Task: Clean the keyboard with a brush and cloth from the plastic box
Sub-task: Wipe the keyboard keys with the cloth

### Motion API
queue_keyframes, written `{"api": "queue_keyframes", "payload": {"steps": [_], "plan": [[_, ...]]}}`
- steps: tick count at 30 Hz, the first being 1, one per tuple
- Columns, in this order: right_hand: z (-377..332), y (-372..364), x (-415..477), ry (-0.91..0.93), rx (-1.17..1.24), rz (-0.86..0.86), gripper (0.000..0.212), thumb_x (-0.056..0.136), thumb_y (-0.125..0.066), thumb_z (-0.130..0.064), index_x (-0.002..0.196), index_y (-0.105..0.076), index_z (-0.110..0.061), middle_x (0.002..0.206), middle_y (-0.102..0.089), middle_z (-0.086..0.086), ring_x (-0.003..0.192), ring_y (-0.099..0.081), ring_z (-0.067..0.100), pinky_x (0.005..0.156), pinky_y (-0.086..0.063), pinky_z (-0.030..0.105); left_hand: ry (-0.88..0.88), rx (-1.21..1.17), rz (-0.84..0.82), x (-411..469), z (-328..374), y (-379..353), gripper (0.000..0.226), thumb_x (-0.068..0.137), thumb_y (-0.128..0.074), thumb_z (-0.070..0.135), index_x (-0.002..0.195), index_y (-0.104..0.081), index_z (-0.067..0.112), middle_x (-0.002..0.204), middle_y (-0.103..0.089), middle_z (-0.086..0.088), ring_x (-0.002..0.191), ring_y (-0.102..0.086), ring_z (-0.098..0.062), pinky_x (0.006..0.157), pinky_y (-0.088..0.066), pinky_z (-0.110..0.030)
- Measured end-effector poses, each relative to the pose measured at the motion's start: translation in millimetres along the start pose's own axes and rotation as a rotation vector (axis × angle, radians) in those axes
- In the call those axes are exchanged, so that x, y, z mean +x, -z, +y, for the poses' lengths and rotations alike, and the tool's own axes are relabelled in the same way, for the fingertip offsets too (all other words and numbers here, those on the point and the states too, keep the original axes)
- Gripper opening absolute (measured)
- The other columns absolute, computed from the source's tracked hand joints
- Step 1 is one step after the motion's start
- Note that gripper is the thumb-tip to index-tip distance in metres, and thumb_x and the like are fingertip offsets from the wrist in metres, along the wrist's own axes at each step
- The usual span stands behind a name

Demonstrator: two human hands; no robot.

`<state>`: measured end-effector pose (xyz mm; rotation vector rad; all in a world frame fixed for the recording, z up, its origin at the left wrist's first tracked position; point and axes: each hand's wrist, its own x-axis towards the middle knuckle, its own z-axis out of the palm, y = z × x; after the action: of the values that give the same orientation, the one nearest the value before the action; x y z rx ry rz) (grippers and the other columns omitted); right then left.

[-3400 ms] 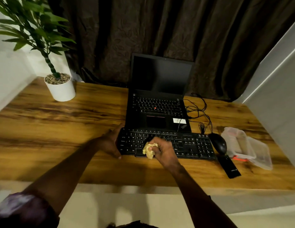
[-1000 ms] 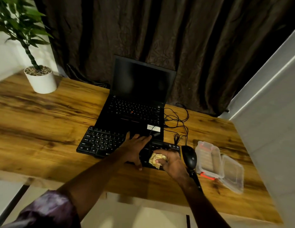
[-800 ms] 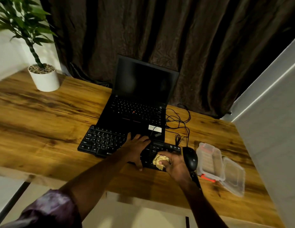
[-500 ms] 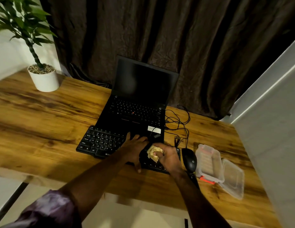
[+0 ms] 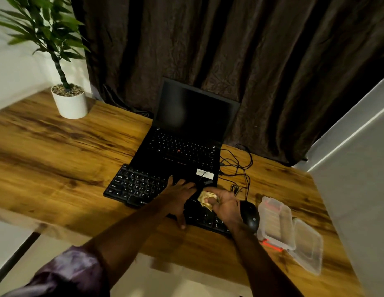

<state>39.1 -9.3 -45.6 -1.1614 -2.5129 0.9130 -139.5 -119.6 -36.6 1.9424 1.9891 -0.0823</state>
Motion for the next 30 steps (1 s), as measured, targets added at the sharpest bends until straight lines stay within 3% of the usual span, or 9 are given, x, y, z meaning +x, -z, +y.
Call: {"api": "queue_keyframes", "payload": {"steps": [5, 8, 11, 13, 15, 18, 23, 26, 30], "plan": [[21.4, 14.6, 5.7, 0.041, -0.103, -0.044, 0.033, 0.093, -0.069, -0.018, 0.122, -0.07, -0.033, 0.108, -0.073, 0.001, 0.067, -0.053, -0.005, 0.06, -0.048, 0.011, 0.0, -0.014, 0.003, -1.9, -0.1, 0.7, 0.139, 0.049, -0.089, 0.059, 0.158, -0.012, 0.021, 0.163, -0.012, 0.0, 0.148, -0.009, -0.028, 0.113, 0.003, -0.069], [30.8, 23.7, 8.0, 0.009, -0.143, -0.034, 0.029, 0.092, -0.069, -0.019, 0.12, -0.071, -0.025, 0.102, -0.075, 0.002, 0.065, -0.053, -0.001, 0.067, -0.057, 0.025, 0.007, -0.01, -0.003, -2.4, 1.6, 2.4, 0.138, 0.05, -0.089, 0.059, 0.158, -0.012, 0.021, 0.163, -0.011, 0.0, 0.148, -0.009, -0.028, 0.114, 0.002, -0.07], [16.3, 15.3, 11.2, 0.046, -0.118, -0.046, 0.031, 0.091, -0.07, -0.015, 0.12, -0.072, -0.025, 0.106, -0.072, 0.0, 0.062, -0.051, -0.003, 0.055, -0.045, 0.009, 0.001, 0.0, 0.014, 0.1, -0.2, -0.5, 0.14, 0.047, -0.089, 0.061, 0.158, -0.013, 0.02, 0.163, -0.012, -0.001, 0.148, -0.011, -0.029, 0.112, 0.002, -0.071], [4.4, 8.3, 10.5, 0.071, -0.097, -0.064, 0.033, 0.091, -0.07, -0.013, 0.123, -0.071, -0.024, 0.115, -0.069, -0.003, 0.068, -0.061, 0.0, 0.06, -0.051, 0.013, 0.004, -0.005, 0.017, 2.3, -1.5, -3.3, 0.142, 0.045, -0.089, 0.061, 0.158, -0.014, 0.019, 0.162, -0.014, -0.001, 0.147, -0.012, -0.029, 0.111, 0.003, -0.071], [-1.1, 8.0, 9.1, 0.086, -0.07, -0.065, 0.034, 0.091, -0.071, -0.013, 0.123, -0.07, -0.024, 0.123, -0.069, 0.002, 0.088, -0.071, 0.015, 0.073, -0.058, 0.021, 0.007, -0.015, 0.016, 3.2, -1.7, -3.6, 0.142, 0.045, -0.089, 0.061, 0.157, -0.014, 0.019, 0.162, -0.014, -0.001, 0.147, -0.012, -0.028, 0.111, 0.003, -0.072], [13.9, 19.2, 8.2, 0.066, -0.061, -0.09, 0.035, 0.09, -0.071, -0.012, 0.124, -0.069, -0.022, 0.126, -0.068, 0.003, 0.107, -0.067, 0.016, 0.075, -0.05, 0.006, 0.006, -0.006, 0.004, 2.4, 0.4, -0.6, 0.142, 0.045, -0.09, 0.059, 0.158, -0.013, 0.021, 0.162, -0.012, 0.0, 0.147, -0.011, -0.029, 0.111, 0.002, -0.074], [49.3, 50.9, 3.6, -0.031, -0.038, -0.001, 0.033, 0.088, -0.071, -0.004, 0.114, -0.075, -0.024, 0.114, -0.073, 0.0, 0.098, -0.069, 0.013, 0.081, -0.056, 0.018, 0.078, 0.012, -0.061, -1.8, 13.6, 7.0, 0.138, 0.051, -0.092, 0.049, 0.158, -0.009, 0.022, 0.164, -0.006, -0.001, 0.149, -0.006, -0.03, 0.108, 0.002, -0.077], [54.5, 51.8, 4.7, -0.05, -0.037, 0.04, 0.031, 0.087, -0.071, -0.002, 0.111, -0.076, -0.022, 0.112, -0.074, 0.0, 0.095, -0.069, 0.012, 0.072, -0.049, 0.002, 0.108, 0.043, -0.073, -1.5, 18.7, 8.6, 0.137, 0.053, -0.092, 0.048, 0.158, -0.008, 0.021, 0.164, -0.005, -0.002, 0.149, -0.006, -0.032, 0.106, 0.002, -0.078], [41.1, 41.4, 11.3, -0.007, -0.015, 0.031, 0.028, 0.089, -0.071, -0.004, 0.113, -0.076, -0.019, 0.109, -0.072, -0.004, 0.091, -0.069, 0.013, 0.068, -0.046, 0.001, 0.116, 0.069, -0.084, 1.3, 20.2, 8.1, 0.138, 0.053, -0.092, 0.049, 0.158, -0.007, 0.022, 0.164, -0.004, -0.003, 0.149, -0.005, -0.033, 0.105, 0.002, -0.079]]}}
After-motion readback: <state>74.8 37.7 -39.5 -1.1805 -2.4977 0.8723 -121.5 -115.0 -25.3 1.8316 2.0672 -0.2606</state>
